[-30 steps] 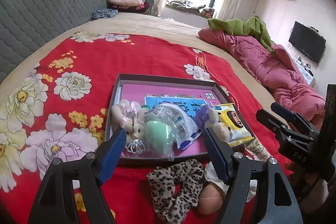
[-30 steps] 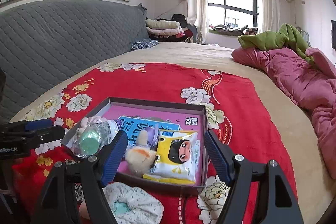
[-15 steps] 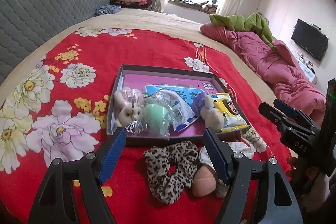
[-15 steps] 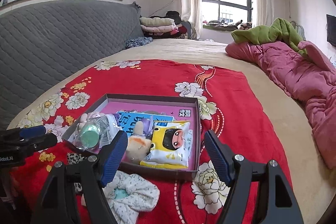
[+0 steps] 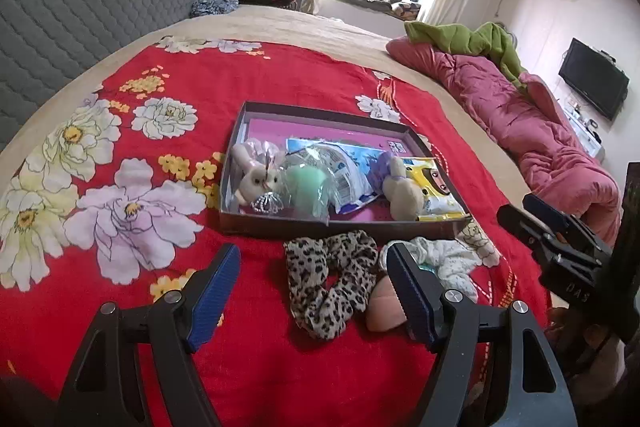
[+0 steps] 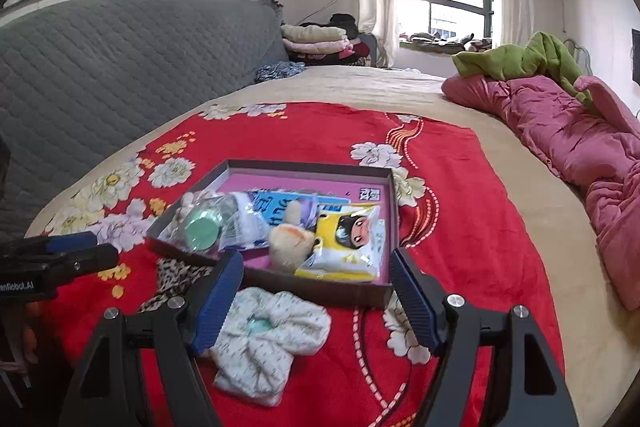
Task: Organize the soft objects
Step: 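Withdraw both open tools from the box toward the two scrunchies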
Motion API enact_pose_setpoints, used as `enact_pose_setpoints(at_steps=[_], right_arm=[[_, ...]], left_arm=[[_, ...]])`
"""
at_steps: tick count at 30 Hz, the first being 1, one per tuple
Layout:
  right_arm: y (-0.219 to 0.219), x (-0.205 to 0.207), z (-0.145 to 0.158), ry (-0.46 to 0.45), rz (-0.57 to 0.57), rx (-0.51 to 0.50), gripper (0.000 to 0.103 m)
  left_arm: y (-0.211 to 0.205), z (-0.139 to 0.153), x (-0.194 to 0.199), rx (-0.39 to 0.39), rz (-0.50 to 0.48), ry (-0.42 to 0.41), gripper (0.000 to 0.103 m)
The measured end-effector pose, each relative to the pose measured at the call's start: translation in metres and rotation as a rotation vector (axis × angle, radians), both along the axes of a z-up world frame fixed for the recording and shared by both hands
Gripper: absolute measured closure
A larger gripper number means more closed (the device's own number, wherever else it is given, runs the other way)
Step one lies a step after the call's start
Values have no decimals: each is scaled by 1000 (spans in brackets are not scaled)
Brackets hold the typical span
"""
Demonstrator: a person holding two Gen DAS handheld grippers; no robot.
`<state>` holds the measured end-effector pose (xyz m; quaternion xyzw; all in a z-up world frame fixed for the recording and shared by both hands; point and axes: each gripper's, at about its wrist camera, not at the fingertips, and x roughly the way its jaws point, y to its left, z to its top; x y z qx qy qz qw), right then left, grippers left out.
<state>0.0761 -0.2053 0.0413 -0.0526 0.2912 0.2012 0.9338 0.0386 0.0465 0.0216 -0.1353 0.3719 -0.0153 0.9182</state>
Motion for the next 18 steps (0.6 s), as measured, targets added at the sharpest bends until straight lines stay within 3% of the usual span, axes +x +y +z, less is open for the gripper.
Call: enact_pose_setpoints(at_steps=[18], right_arm=[[2,-36,2,44,30,4,28]], left_arm=[[-16,1,-34,12,-5,63,26]])
